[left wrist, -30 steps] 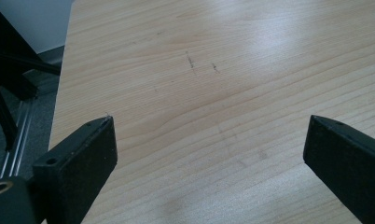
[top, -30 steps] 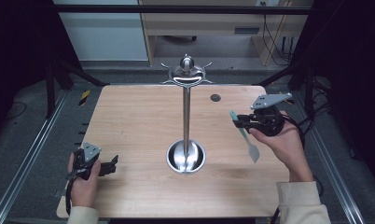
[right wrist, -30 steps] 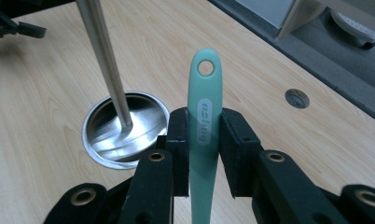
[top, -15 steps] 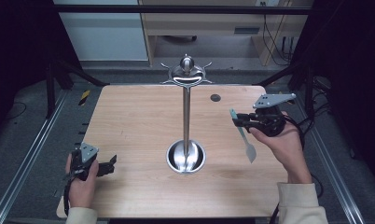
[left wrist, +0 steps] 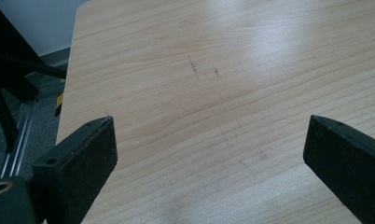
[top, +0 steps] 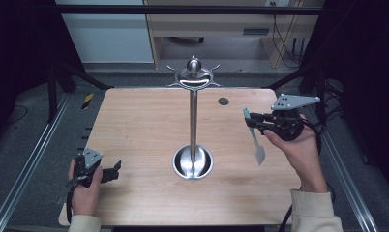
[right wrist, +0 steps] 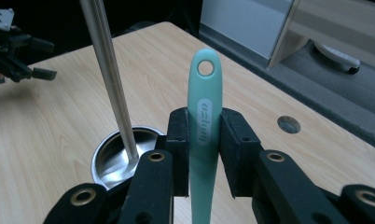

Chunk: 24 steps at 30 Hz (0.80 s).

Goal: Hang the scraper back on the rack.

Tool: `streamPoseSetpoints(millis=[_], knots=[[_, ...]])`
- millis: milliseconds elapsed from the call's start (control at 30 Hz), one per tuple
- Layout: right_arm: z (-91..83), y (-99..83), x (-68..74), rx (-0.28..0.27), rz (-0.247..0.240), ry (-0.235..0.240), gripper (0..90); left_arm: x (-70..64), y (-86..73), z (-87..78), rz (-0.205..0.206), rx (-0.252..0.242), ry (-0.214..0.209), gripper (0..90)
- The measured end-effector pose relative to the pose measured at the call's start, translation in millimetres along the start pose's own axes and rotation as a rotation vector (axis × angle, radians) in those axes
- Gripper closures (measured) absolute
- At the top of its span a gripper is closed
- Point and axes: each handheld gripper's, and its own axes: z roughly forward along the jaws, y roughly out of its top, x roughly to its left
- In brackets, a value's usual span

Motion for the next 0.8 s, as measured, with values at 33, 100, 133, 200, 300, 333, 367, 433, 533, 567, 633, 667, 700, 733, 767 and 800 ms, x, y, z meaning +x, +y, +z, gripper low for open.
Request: streamPoseSetpoints(millis=[33,100,133,200,300,333,367,433,533,567,633,667,700,733,767,800], knots=[[-1.4,0.6,0.2,-0.011,0.003,-0.002,74.5,-0.2,0.1,0.3,0.003,0.002,-0.001,2.6],[-5.3,1.9,-0.2,-0.049,0.013,0.001,74.5,-1.1,0.1,0.4,0.006,0.002,-0.003,2.6],[-6.3,2.3,-0.5,-0.066,0.019,0.005,74.5,-1.3,0.5,0.3,0.006,-0.002,0.000,2.6],[-7.5,2.8,-0.4,-0.084,0.023,0.010,74.5,-1.2,0.5,0.4,0.005,-0.002,0.000,2.6],[-10.1,4.2,0.9,-0.101,0.024,0.013,74.5,-1.1,0.7,0.7,0.007,-0.001,-0.001,2.6],[-11.1,4.8,1.5,-0.107,0.022,0.012,74.5,-1.3,0.7,0.6,0.006,-0.001,0.001,2.6],[-12.3,5.3,2.0,-0.114,0.022,0.012,74.5,-1.3,0.8,0.4,0.006,-0.001,0.001,2.6],[-15.6,6.5,3.6,-0.129,0.022,0.007,74.5,-1.1,1.1,-0.7,0.010,-0.004,0.002,2.6],[-19.7,7.7,5.7,-0.148,0.019,0.004,74.4,-1.1,0.6,-0.5,0.005,-0.002,0.002,2.6],[-20.6,7.9,6.6,-0.156,0.018,0.006,74.4,-1.2,0.4,-0.3,0.003,-0.001,0.001,2.6],[-21.6,8.1,7.5,-0.164,0.016,0.003,74.5,-1.0,0.4,0.3,0.001,-0.003,0.002,2.6],[-21.9,8.0,8.0,-0.168,0.017,0.003,74.4,-0.7,0.7,0.4,0.001,-0.003,0.002,2.6],[-22.2,7.7,8.9,-0.177,0.018,0.002,74.4,-0.6,0.7,0.5,0.002,-0.001,0.003,2.6],[-22.2,7.7,8.9,-0.177,0.018,0.002,74.4,-0.4,0.6,0.5,0.004,0.001,0.004,2.6],[-22.2,7.6,9.4,-0.182,0.020,0.003,74.4,-0.5,0.5,0.6,0.002,0.001,0.004,2.6],[-22.5,7.5,9.8,-0.186,0.023,0.005,74.4,-0.6,0.5,0.5,0.003,0.001,0.005,2.6]])
